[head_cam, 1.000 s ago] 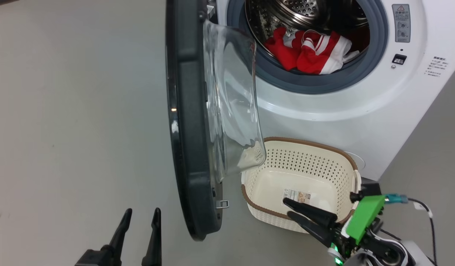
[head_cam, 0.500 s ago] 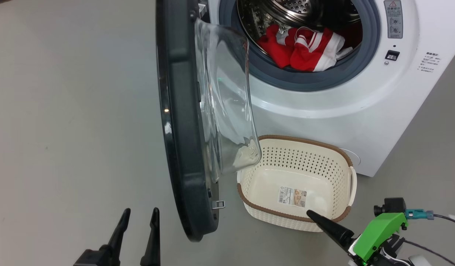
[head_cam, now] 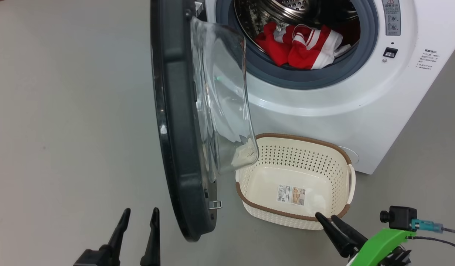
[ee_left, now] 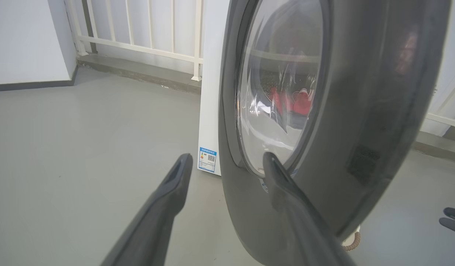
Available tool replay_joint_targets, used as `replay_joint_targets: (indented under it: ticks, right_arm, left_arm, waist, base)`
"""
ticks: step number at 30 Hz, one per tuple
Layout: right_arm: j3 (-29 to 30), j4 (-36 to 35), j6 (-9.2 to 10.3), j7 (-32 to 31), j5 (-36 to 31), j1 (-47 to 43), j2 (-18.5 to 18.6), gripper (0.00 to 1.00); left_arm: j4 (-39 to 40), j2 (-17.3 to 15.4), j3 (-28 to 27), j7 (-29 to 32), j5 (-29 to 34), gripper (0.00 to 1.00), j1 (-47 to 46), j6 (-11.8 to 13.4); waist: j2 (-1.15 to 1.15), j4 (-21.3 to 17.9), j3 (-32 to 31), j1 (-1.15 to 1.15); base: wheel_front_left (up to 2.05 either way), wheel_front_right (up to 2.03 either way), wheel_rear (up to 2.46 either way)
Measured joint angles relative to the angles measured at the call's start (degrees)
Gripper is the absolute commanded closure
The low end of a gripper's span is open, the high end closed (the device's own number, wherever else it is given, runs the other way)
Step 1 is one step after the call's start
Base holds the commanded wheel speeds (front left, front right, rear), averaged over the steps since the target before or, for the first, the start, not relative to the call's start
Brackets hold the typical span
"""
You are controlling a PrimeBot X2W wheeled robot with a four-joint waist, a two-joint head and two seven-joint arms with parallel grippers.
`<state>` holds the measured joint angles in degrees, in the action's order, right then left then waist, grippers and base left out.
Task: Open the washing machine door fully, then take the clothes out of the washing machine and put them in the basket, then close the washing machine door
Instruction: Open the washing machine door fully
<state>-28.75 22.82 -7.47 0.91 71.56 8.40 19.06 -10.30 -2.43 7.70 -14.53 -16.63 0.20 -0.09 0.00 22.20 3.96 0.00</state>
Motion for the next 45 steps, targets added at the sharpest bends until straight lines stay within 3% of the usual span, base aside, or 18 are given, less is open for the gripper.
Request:
replay_joint_targets:
  ticks: [8,12,17,23,31,38,45]
  right_arm:
    - [-8.57,3.03,0.0,12.24,-2.19,2.64,3.2,0.0]
    - [-8.78,4.47,0.0,13.28,-4.46,3.08,3.57,0.0]
    - [1.11,3.58,0.0,13.32,-13.58,2.7,1.77,0.0]
    - [11.39,0.33,0.0,13.32,-24.95,-1.95,-2.91,0.0]
    - [20.7,-4.78,0.0,13.4,-37.19,-6.45,-7.15,0.0]
    - [24.91,-8.36,-0.01,13.57,-43.74,-8.92,-9.61,0.0]
    - [26.16,-7.73,-0.01,13.58,-45.01,-10.63,-10.43,0.0]
  left_arm:
    - [0.0,0.0,0.0,0.0,0.0,0.0,-0.01,0.0]
    - [-0.02,0.0,-0.04,0.0,0.0,0.0,0.0,0.0]
    - [-0.02,0.0,-0.2,0.0,0.0,0.0,0.02,0.0]
    - [-0.04,0.0,-0.22,0.0,0.0,0.0,0.06,-0.02]
    - [-0.09,0.0,-0.2,-0.01,0.0,0.0,0.17,-0.44]
    - [-0.08,0.0,-0.16,0.0,0.0,0.0,0.19,-0.44]
    - [-0.08,0.0,-0.16,0.0,0.0,0.0,0.18,-0.44]
  waist:
    - [0.0,-0.01,-0.15,0.0]
    - [0.0,-0.06,-0.34,0.0]
    - [0.0,-0.29,-0.51,0.0]
    - [0.0,-0.27,-0.68,0.0]
    - [0.0,-0.02,-1.03,0.0]
    - [0.0,0.25,-0.92,0.0]
    - [0.0,0.33,-0.84,0.0]
  base:
    - [0.0,0.0,0.0]
    - [0.0,0.0,0.0]
    - [0.0,0.0,0.0]
    - [0.0,0.0,0.0]
    - [0.0,0.0,0.0]
    - [0.0,0.0,0.0]
    - [0.0,0.0,0.0]
